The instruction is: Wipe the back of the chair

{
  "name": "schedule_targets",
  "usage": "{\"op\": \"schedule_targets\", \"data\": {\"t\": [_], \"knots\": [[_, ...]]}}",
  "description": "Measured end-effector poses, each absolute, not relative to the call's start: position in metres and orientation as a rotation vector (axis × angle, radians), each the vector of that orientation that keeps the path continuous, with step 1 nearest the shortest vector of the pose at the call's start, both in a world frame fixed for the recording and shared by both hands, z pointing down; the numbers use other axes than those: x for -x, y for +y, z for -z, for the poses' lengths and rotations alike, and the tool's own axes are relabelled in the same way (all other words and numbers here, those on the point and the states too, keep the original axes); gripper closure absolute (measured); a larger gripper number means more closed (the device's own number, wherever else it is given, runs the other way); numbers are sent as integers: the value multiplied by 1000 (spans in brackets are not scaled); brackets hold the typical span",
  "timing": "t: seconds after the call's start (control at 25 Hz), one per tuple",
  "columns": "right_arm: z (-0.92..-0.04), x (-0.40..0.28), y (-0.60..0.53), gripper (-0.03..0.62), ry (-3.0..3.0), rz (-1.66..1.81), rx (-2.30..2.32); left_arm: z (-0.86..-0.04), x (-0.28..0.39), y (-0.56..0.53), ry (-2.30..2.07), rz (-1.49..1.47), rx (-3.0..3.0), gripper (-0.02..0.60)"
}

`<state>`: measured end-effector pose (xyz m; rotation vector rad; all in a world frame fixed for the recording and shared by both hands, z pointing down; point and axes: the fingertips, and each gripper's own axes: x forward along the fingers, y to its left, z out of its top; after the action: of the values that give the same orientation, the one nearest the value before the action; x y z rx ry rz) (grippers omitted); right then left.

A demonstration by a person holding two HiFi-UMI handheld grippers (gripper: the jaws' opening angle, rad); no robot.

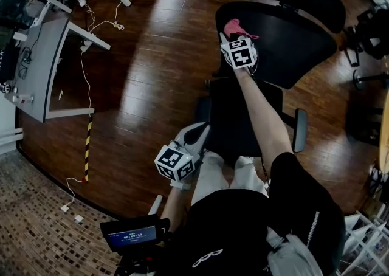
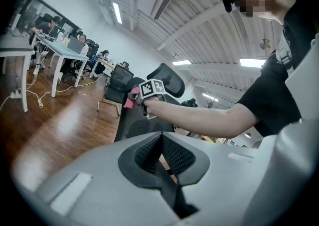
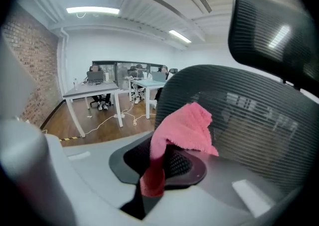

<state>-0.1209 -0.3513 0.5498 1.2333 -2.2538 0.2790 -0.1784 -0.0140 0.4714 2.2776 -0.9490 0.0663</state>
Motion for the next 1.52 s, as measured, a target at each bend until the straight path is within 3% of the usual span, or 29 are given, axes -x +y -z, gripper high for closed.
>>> {"op": "schedule_targets", "data": {"t": [0.44,1.52], "knots": [[-561,192,-325,551,-2369,-229,-982,-478,192,-2,-972,-90,-2252,591],[-591,-41,-323,549,-2182,-490,-1379,-486,90,1,-780,-197,-2317,589]]}}
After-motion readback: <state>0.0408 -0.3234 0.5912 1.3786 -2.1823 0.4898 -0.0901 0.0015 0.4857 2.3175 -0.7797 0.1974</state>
